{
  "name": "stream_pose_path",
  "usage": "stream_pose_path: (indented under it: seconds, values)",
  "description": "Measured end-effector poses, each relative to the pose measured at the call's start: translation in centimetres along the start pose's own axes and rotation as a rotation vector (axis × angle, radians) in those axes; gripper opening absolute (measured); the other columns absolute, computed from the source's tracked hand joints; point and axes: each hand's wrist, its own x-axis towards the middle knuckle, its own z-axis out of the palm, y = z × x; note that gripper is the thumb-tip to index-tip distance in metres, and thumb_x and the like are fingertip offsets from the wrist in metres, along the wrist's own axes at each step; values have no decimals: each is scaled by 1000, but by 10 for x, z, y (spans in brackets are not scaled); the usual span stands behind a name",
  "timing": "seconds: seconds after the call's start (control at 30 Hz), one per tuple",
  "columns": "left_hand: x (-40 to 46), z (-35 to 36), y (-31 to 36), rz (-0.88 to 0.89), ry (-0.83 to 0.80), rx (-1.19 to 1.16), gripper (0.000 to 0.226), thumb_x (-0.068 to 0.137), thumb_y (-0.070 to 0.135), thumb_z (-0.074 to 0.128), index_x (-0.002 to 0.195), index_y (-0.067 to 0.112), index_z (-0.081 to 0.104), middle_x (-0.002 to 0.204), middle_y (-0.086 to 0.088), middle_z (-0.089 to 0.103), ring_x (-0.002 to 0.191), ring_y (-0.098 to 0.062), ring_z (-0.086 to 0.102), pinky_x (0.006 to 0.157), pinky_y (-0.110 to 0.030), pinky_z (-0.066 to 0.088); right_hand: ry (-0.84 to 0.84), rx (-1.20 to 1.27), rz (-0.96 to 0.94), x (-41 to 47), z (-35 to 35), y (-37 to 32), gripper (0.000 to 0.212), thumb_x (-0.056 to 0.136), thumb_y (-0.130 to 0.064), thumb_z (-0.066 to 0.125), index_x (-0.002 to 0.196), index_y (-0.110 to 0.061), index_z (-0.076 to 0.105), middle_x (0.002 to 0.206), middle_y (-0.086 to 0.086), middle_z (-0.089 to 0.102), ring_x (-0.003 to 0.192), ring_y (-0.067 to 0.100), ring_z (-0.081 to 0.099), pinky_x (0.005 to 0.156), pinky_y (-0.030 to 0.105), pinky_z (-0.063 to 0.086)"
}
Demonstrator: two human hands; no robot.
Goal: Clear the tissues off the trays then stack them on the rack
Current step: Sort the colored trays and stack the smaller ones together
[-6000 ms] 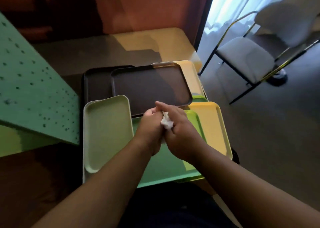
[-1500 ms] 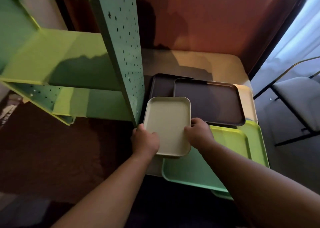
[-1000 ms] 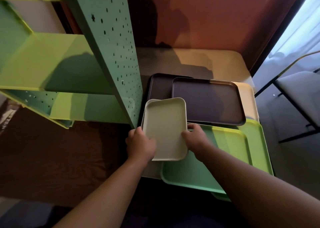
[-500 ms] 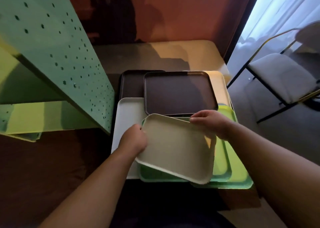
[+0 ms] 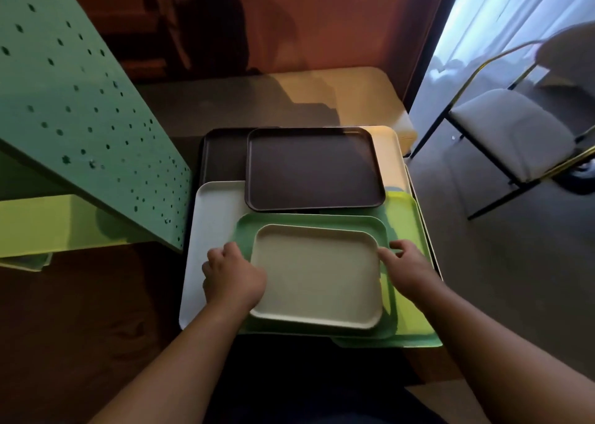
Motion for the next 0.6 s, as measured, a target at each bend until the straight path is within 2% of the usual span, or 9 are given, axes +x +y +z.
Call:
stream_pose_path:
  seconds: [0.07, 0.13, 0.2, 0.23, 0.3, 0.37, 0.47, 0.6]
  values:
    - [3, -1, 2, -40, -9, -38, 72, 89, 27, 61, 152, 9, 31, 150, -19, 34, 132, -40, 42, 98, -45, 44, -51, 24, -10, -3, 2, -1, 68, 99, -49, 63, 154, -16, 42, 145, 19, 59, 127, 34, 60, 106, 54, 52]
    - [8, -2, -2, -105, -44, -102, 70, 85, 29, 65, 147, 8, 40, 145, -19, 40, 126, -40, 49, 91, -41, 44, -72, 19, -14, -4, 4, -1, 76, 94, -48, 70, 156, -18, 38, 146, 16, 59, 126, 34, 62, 105, 54, 53]
    - [10, -8, -10, -215, -124, -276, 64, 72, 35, 70, 129, 9, 58, 128, -16, 60, 109, -37, 64, 87, -37, 52, -59, 3, -28, -8, 2, -3, 73, 92, -40, 75, 153, -18, 41, 131, 11, 66, 111, 29, 68, 97, 51, 58]
    - [7, -10, -14, -252, -165, -375, 59, 65, 36, 71, 117, 9, 68, 113, -14, 70, 96, -34, 70, 85, -40, 58, -45, 14, -45, -9, 0, -3, 67, 92, -35, 75, 149, -19, 44, 122, 8, 69, 101, 25, 70, 92, 48, 60]
    - [-2, -13, -20, -268, -188, -484, 38, 65, 32, 73, 98, 12, 73, 92, -11, 77, 80, -31, 74, 77, -44, 63, -20, 56, -76, -12, -5, -3, 52, 93, -31, 74, 138, -20, 52, 111, 6, 73, 91, 24, 72, 87, 49, 62]
    - [-7, -16, -19, -257, -135, -531, 30, 73, 28, 76, 98, 13, 66, 96, -9, 74, 84, -30, 72, 76, -42, 61, -17, 133, -83, -13, -12, -7, 41, 93, -27, 74, 129, -20, 55, 107, 7, 73, 89, 25, 74, 82, 52, 63]
    - [1, -29, -1, -199, -69, -587, 42, 76, 30, 78, 110, 20, 55, 109, -9, 65, 92, -29, 67, 77, -41, 57, 21, 201, -131, -1, -26, -29, 35, 93, -27, 74, 124, -21, 59, 106, 8, 74, 88, 27, 75, 79, 51, 64]
    - [39, -55, 40, -75, 22, -523, 63, 62, 48, 75, 116, 19, 59, 117, -10, 63, 88, -24, 68, 78, -42, 61, 11, 194, -150, 36, -46, -81, 49, 95, -35, 70, 139, -20, 54, 116, 9, 67, 98, 28, 70, 79, 49, 64]
